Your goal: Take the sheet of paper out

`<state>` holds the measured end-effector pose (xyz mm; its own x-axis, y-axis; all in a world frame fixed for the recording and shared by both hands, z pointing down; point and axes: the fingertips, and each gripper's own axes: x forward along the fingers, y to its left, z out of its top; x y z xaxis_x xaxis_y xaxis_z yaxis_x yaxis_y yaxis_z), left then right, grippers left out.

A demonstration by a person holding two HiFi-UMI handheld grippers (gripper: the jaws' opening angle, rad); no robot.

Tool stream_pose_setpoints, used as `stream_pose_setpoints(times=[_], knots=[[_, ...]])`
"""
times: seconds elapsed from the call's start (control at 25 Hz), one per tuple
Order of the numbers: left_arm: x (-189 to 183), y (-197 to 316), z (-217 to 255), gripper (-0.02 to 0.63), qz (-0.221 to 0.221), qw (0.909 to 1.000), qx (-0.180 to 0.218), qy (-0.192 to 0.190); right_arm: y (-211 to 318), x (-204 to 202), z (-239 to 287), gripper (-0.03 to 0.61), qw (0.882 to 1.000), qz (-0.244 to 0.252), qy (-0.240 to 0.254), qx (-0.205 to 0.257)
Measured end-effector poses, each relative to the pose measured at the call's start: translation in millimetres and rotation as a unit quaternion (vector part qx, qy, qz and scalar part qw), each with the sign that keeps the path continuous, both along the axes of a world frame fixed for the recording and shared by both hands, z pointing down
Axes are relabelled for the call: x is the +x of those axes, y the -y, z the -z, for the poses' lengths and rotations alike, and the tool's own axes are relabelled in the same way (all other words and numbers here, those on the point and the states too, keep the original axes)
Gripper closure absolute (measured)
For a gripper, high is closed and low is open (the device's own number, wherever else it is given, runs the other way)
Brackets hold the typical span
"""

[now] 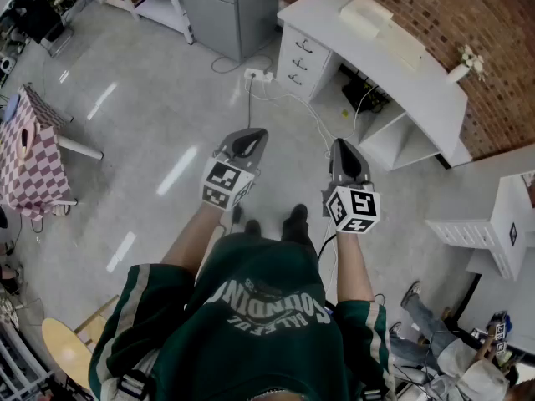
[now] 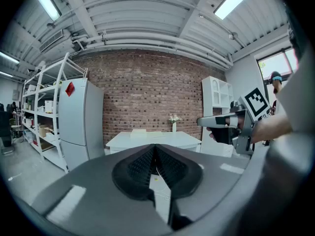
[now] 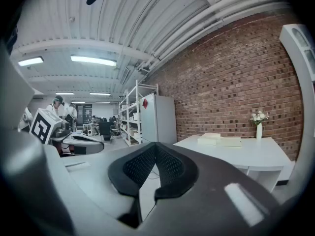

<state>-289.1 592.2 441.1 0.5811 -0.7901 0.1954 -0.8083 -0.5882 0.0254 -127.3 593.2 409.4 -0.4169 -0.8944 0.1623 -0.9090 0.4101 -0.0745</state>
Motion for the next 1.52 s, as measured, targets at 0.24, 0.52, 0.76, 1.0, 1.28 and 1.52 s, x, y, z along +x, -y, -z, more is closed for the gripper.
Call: stream_pose_setpoints(times=[0.24,0.52,0.76,1.0,1.28,1.52], knots=[[4.1,16.7,2.6,0.603,0.006,1.0,-0.005,0.001,15.6,6.3,2.5,0.578,1.0,0.003,-0.004,0.003],[20.6,43.6,0.4,0.603,0.016,0.9998,-0.011,0.001,44.6,22.3,1.8,0.578,1.0,0.007,-0.006,0.0],[38.3,66.0,-1.4,0.603,0.024,0.9996,-0.015,0.004,71.2,38.2,-4.1,0.578,1.0,0.016,-0.005,-0.004],[60.4,89.6,-2.7,0.603,0.031,0.9993,-0.02,0.009,97.2,60.0,-6.0,0.578,1.0,0.028,-0.004,-0.008],[94.1,114.1,-2.5,0.603,0.039,0.9989,-0.024,0.013,122.9,89.9,-7.3,0.578,0.999,0.043,-0.001,-0.011],[123.4,128.3,-3.7,0.603,0.052,0.9982,-0.027,0.014,138.8,116.6,-9.3,0.578,0.998,0.061,-0.001,-0.014]])
